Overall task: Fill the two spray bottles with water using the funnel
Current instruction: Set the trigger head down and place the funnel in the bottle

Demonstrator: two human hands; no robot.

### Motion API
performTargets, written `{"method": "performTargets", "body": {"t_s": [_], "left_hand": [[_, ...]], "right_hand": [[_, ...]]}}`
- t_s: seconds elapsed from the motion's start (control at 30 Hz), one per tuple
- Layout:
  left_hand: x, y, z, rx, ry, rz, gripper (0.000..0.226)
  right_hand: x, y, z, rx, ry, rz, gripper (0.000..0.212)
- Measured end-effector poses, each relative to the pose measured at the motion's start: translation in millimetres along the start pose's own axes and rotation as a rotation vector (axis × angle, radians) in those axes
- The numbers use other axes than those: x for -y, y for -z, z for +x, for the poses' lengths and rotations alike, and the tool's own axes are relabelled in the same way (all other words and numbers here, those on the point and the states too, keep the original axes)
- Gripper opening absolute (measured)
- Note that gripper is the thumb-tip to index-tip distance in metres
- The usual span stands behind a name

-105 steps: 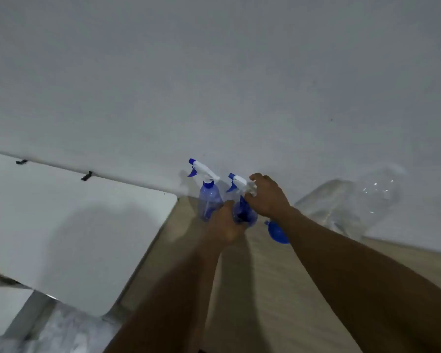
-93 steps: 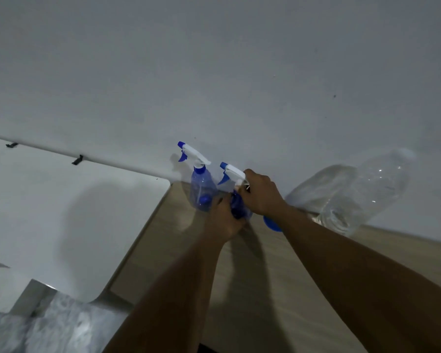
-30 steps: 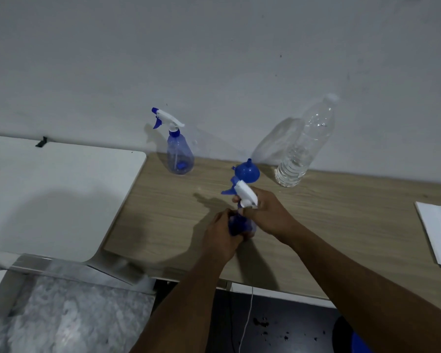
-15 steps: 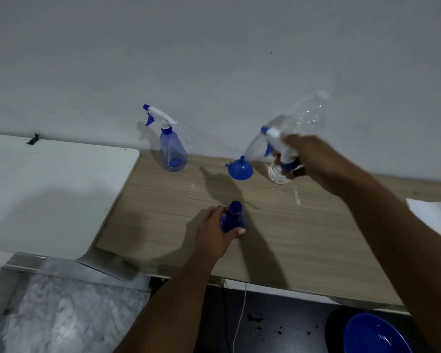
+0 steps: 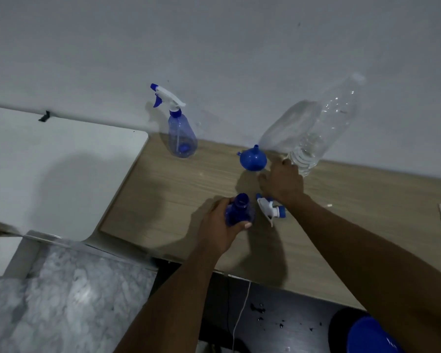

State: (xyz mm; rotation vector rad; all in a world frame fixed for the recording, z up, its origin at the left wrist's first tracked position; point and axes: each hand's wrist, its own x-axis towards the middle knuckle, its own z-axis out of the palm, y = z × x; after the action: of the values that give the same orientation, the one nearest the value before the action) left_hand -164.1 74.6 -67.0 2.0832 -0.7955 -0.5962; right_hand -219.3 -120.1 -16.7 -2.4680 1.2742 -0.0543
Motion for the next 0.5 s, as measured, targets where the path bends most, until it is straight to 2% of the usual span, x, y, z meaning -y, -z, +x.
{"method": "performTargets", "body": {"t_s": [0.1,0.2,0.37,0.43,0.5], "left_hand": [[1.8,-2.8,2.4,-0.015,0.011,0.009,0.06],[4.4,-4.9,6.1,-0.004,0.046,0.02,0.06],[6.9,-6.1,6.6,0.003,0.064,-0.015,0.061],[7.4,-6.8,5.8,-0.009,0.057,-0.01,0.062],[5.5,-6.4,4.6,-0.025,0.042,0.005,0.064]], "right_hand": [[28.7,4.4,51.4,-0.031,0.129,0.007,0.058],[43.5,-5.2,91.3,0.094,0.208,-0.109,0.062],[40.6,-22.9,102.5,0.182,0.271,-0.304,0.038],[39.1,-17.4,99.1,0.191,0.255,-0.249,0.045],[39.3,-4.1,92.1,0.2,0.235,-0.06,0.06]]}}
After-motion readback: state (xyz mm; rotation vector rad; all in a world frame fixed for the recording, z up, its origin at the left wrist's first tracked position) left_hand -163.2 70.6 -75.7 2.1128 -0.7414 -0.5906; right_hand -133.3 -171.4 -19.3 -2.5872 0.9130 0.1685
